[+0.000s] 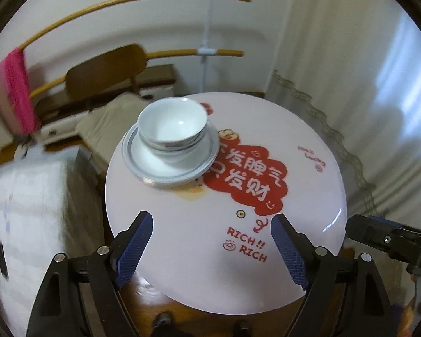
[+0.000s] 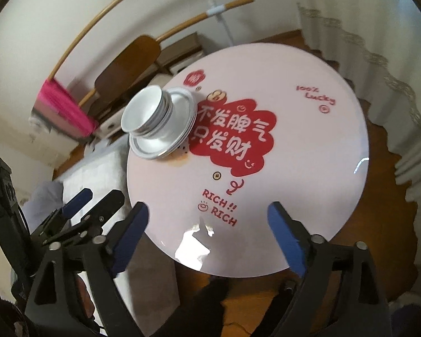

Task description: Organize plates and bowls

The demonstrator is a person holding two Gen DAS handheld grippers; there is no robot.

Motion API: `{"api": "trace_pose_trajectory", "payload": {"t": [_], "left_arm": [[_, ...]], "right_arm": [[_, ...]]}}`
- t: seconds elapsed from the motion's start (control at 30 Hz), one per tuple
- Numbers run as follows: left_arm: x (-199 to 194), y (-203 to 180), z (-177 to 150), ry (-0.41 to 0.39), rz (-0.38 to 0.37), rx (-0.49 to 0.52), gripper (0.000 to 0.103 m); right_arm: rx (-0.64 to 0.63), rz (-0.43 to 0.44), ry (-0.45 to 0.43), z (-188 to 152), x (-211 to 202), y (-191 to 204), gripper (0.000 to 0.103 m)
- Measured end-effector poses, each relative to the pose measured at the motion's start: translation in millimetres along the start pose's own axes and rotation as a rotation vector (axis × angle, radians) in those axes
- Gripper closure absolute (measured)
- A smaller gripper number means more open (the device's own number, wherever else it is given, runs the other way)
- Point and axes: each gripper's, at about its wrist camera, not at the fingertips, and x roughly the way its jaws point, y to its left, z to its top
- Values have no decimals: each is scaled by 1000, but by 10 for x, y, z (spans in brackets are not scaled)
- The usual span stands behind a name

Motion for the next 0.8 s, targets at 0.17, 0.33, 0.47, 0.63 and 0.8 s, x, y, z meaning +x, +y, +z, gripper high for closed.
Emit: {"api": "trace_pose_trajectory", "payload": {"t": [0.17,0.33,0.47,0.63,0.8], "left_arm": [[83,451,172,-20,-86,99,16],[164,986,309,-19,-175,262,16],[110,1249,370,-50,-261,354,14],[40,1448,309,-104,-322,399,12],[91,1509,87,-204,-364,449,5]], "right_arm": [[84,-59,-77,-97,108,215,9],[198,-122,-196,-308,257,638,9],[261,-219,-297,-515,242,974,7],[246,-301,-359,-751,179,1266,1],[242,-374,-469,-1042,173,1299,0]]}}
